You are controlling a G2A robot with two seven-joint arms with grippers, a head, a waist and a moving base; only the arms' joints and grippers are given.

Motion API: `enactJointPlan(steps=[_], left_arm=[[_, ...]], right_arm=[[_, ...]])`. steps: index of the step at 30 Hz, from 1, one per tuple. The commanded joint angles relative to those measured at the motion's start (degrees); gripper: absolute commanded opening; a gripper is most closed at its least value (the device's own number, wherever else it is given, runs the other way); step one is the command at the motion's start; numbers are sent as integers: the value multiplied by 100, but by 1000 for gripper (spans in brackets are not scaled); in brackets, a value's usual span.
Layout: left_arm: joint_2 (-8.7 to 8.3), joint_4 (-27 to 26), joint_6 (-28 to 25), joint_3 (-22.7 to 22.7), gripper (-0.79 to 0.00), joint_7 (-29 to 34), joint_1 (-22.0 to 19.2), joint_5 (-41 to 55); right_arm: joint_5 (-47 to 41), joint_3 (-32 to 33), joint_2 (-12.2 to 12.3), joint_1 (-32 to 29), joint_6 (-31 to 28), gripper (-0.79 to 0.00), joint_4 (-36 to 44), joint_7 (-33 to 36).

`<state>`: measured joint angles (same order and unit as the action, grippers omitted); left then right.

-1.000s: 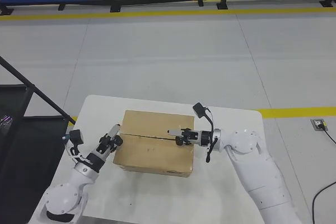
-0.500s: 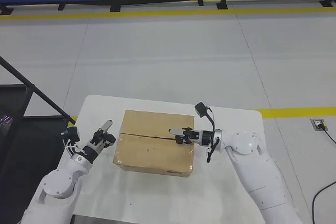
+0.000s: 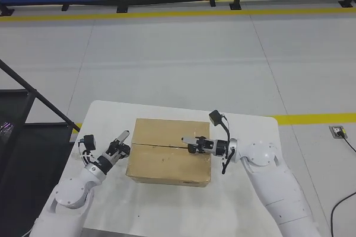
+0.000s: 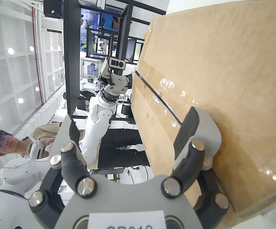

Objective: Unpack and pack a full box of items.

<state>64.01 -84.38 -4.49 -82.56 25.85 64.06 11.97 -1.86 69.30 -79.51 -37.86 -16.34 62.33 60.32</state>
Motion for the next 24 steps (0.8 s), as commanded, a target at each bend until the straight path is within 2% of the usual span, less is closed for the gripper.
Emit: enactJointPlan(steps=[1,4,7,12,15,17,19,24], left_arm=[[-11,-54,-44,-132,0,-82,52,38],[-45,-222,-118,-457,0,-251,225,72],[-99,-523,-170,-976,0,-276,527,261],[-229,-1064,-77,-2014,0,305,1141,462],[-303,-1298,382,-2502,0,704,1356,456],[-357,-1444,943,-2747,0,1046,1444,447],[-392,-1570,1306,-2868,0,1228,1519,319],[-392,-1570,1306,-2868,0,1228,1519,319]], right_arm=[[7,-29,4,23,-7,0,-36,-31],[24,-77,9,77,-20,0,-97,-74],[16,-118,12,129,-53,0,-151,-112],[-44,-182,15,224,-140,0,-281,-132],[-60,-240,12,290,-208,0,-364,-144],[-19,-296,10,333,-318,0,-392,-139],[72,-363,10,365,-416,0,-405,-147],[161,-397,11,376,-435,0,-407,-188]])
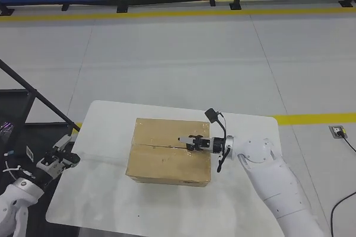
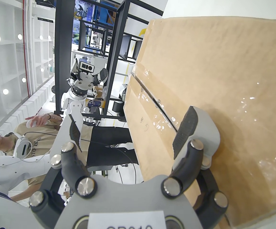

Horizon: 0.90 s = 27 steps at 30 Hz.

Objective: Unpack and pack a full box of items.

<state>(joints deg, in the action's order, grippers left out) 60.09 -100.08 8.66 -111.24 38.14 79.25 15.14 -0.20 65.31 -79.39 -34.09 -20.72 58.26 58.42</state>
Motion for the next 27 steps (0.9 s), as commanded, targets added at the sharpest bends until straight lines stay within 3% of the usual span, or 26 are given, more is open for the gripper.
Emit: enactJointPlan(steps=[1,6,13,16,19,27], left_arm=[[0,1,-9,0,0,0,0,2],[19,51,167,191,0,-180,-76,87],[51,160,1447,1000,0,-795,-626,-88],[52,163,2025,1400,0,-1174,-828,-609],[110,238,2896,1646,0,-1723,-1155,-482],[110,242,2885,1656,0,-1738,-1143,-502]], right_arm=[[-6,2,0,-1,3,0,0,2],[-6,2,0,-1,3,0,0,2],[171,-74,22,-136,269,0,315,-157],[161,-100,33,-141,361,0,328,-116],[118,-142,36,-80,424,0,240,-13],[190,-297,14,65,636,0,118,72]])
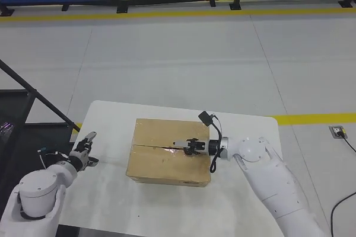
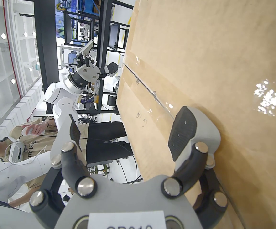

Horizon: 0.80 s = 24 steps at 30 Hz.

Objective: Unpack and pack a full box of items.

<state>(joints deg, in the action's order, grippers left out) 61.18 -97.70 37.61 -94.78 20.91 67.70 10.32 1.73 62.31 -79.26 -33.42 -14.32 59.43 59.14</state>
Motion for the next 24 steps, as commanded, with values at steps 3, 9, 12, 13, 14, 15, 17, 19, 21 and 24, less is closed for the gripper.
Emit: enactJointPlan(steps=[3,9,12,13,14,15,17,19,21,24], left_arm=[[18,-98,51,277,0,-469,26,-433],[7,-285,-38,1154,0,-1157,-19,-2229],[-32,-185,-200,1363,0,-1069,-83,-3014],[-50,-154,-316,1373,0,-877,-88,-3125],[-76,-135,-406,1316,0,-654,-105,-3217],[-112,-109,-552,1252,0,-525,-108,-3469],[-174,1,-747,1145,0,-269,-88,-3924],[-242,108,-1044,1026,0,230,-84,-4247],[-320,147,-1415,815,0,728,-61,-4518],[-387,55,-1546,477,0,1366,45,-4490]], right_arm=[[-3,3,0,-2,-4,0,1,0],[61,3,23,-149,110,0,217,-197],[60,42,49,-195,126,0,267,-194],[43,56,57,-213,121,0,269,-191],[34,67,65,-226,115,0,268,-185],[18,76,71,-238,107,0,261,-179],[-2,87,83,-252,87,0,241,-170],[-24,89,91,-260,74,0,208,-170],[-57,85,96,-261,56,0,176,-163],[-82,69,102,-252,65,0,133,-152]])
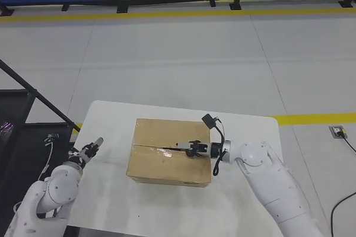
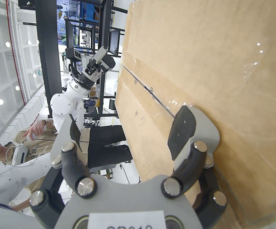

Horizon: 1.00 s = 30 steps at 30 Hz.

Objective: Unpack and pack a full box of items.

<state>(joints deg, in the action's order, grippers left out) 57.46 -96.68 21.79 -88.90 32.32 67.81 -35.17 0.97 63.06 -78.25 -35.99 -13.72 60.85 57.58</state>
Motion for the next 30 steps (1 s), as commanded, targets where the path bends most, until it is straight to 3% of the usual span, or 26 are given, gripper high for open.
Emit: enactJointPlan(steps=[1,10,19,26,30], left_arm=[[-14,-47,36,-111,0,226,34,58],[-3,101,96,-27,0,100,33,-89],[92,951,649,1143,0,1015,-1091,-1339],[248,1717,1207,1827,0,1965,-1988,-1627],[256,1747,1227,1847,0,1990,-2027,-1630]], right_arm=[[-7,-7,5,6,26,0,-30,-9],[2,-7,6,8,37,0,-32,-19],[84,-42,12,-105,120,0,129,-166],[122,-19,57,-244,309,0,340,-191],[117,-19,62,-244,342,0,328,-186]])
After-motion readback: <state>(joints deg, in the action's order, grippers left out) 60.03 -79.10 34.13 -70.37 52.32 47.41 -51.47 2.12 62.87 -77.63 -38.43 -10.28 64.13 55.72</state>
